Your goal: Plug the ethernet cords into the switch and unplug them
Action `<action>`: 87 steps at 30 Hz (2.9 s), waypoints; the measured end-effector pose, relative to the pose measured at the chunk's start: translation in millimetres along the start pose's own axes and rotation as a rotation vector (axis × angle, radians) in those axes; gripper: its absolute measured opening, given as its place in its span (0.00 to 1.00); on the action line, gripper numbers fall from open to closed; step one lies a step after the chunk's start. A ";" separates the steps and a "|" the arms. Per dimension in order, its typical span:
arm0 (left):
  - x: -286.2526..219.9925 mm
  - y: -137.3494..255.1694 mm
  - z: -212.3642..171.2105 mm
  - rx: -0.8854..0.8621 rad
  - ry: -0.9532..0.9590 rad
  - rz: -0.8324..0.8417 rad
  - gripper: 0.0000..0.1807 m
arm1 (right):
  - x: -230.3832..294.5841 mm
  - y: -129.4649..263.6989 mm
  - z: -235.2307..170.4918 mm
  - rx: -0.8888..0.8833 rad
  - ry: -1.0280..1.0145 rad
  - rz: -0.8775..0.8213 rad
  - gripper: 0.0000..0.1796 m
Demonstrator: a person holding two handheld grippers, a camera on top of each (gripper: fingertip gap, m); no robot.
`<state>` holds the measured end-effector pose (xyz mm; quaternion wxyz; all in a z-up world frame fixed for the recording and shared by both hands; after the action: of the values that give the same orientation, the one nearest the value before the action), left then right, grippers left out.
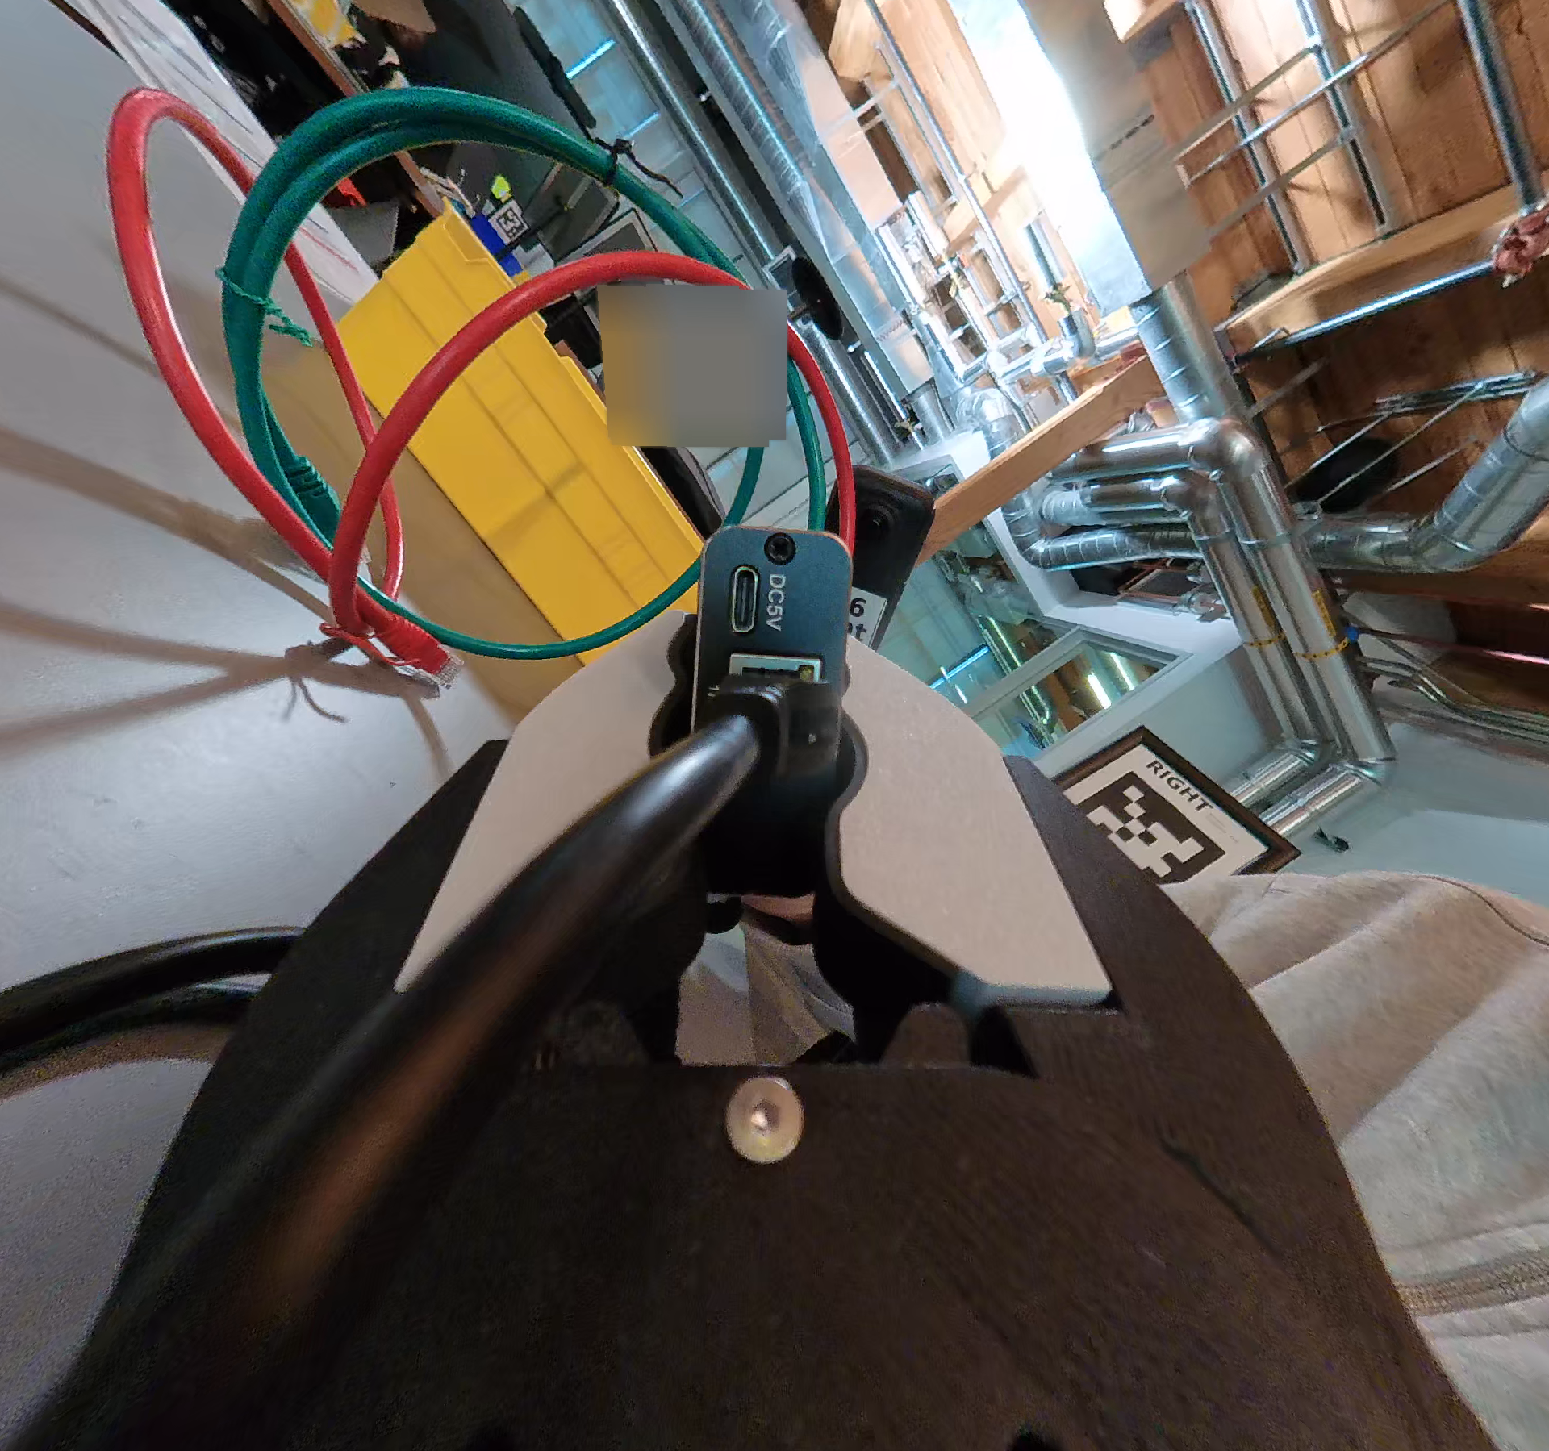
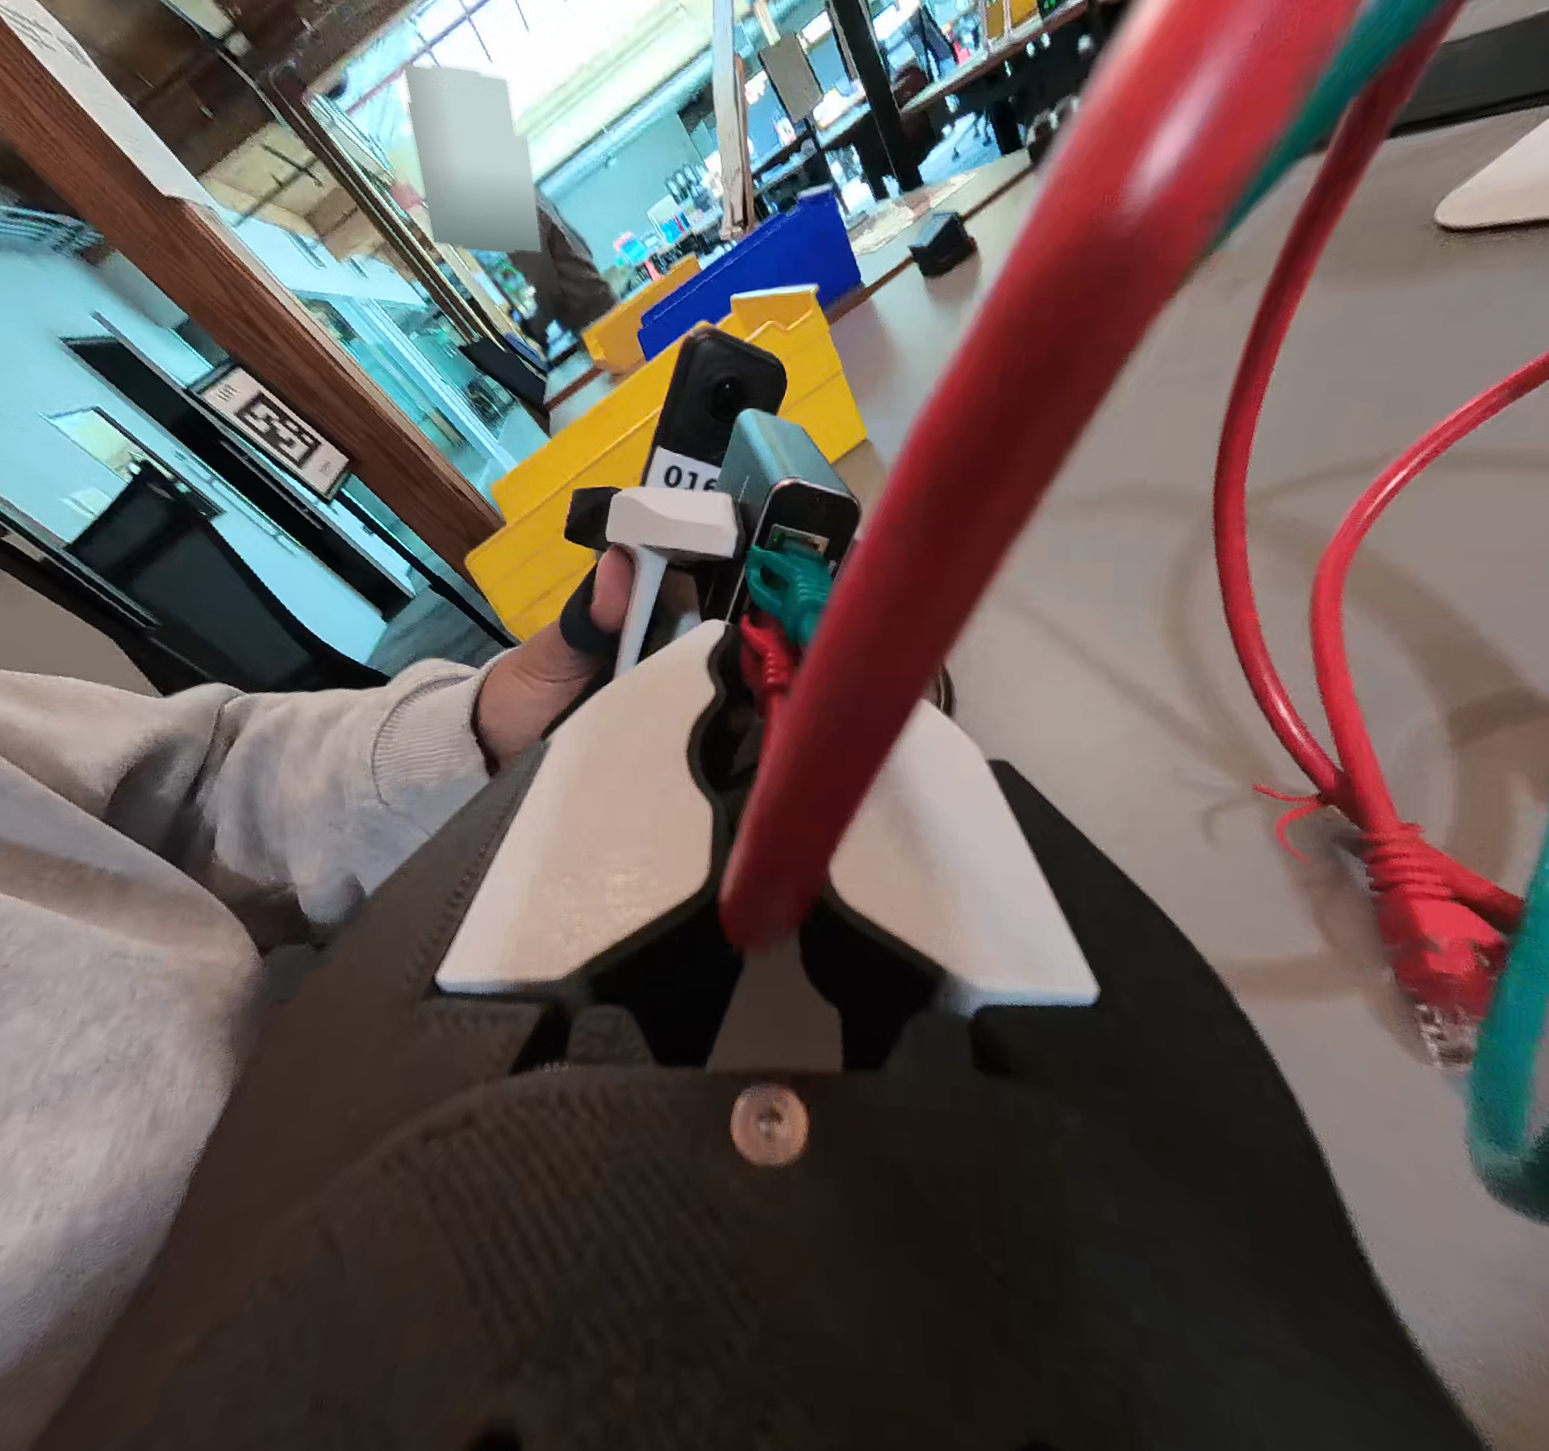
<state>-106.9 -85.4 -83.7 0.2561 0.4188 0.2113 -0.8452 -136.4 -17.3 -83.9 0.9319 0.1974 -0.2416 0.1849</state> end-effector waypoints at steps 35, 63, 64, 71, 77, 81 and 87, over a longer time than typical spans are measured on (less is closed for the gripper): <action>23.0 17.5 -1.5 -0.099 0.156 -0.021 0.14 | 34.6 -15.0 -14.7 0.195 1.512 -1.041 0.09; 10.6 15.9 1.5 -0.131 -0.014 -0.061 0.14 | 17.3 -9.5 -12.5 0.057 0.314 -0.427 0.00; 10.6 16.0 1.6 -0.132 -0.020 -0.055 0.14 | 20.1 -8.7 -12.1 0.055 0.325 -0.403 0.05; 6.6 12.2 -0.9 -0.109 -0.091 0.014 0.14 | 35.3 7.2 1.2 -0.011 0.576 -0.495 0.14; 1.5 7.8 -3.9 -0.082 -0.168 0.072 0.14 | 20.0 15.7 3.9 0.001 0.584 -0.609 0.17; 0.9 8.1 -3.9 -0.087 -0.178 0.084 0.15 | 12.0 10.7 -2.4 0.048 0.473 -0.548 0.13; 0.4 4.2 -6.1 -0.054 -0.192 0.098 0.15 | 3.9 11.0 -5.3 0.048 0.327 -0.461 0.15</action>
<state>-100.9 -85.3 -88.1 0.3276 0.3384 0.1878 -0.8619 -136.1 -4.5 -83.1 0.9710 0.2369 -0.0324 0.0031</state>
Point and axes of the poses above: each gripper's, where its closed fingertips meet, y back along the fingers, z out of its top, x = y × z across the jaws, the point moved 4 cm from there along y, back along the fingers, and after that the axes turned 14 degrees about x, right-handed, at the moved point
